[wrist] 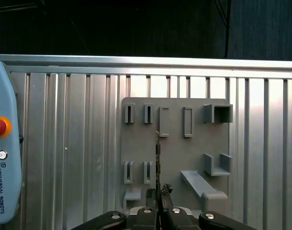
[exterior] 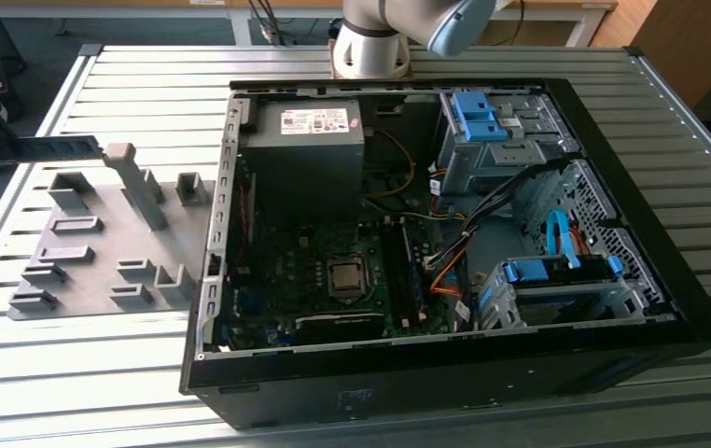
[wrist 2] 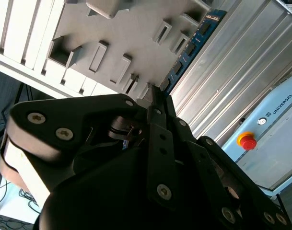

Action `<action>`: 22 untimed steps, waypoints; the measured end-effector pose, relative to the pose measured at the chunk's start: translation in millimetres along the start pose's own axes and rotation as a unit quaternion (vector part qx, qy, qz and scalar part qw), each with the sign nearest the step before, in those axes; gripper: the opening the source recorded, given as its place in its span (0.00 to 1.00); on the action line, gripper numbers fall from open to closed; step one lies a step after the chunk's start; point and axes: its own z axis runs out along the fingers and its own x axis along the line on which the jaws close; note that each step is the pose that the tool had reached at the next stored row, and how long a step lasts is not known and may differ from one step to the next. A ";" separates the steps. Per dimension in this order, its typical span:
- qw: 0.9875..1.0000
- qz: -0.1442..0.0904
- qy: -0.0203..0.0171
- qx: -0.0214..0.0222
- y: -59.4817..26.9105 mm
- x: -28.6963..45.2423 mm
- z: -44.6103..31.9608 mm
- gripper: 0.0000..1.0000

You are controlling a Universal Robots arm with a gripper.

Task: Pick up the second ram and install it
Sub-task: 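Pick up the second ram and move it above second insertion slot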

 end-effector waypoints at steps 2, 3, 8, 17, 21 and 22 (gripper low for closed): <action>1.000 0.000 0.000 0.000 -1.8 0.0 0.0 0.14; 1.000 0.000 0.000 0.000 -2.8 0.0 0.0 0.14; 1.000 0.000 0.000 0.000 -8.3 0.0 -0.1 0.14; 1.000 0.000 0.000 0.000 -16.2 0.1 -0.1 0.14; 1.000 0.000 0.000 0.000 -18.2 0.1 -0.1 0.14; 1.000 0.000 0.000 0.000 -18.7 0.1 -0.1 0.14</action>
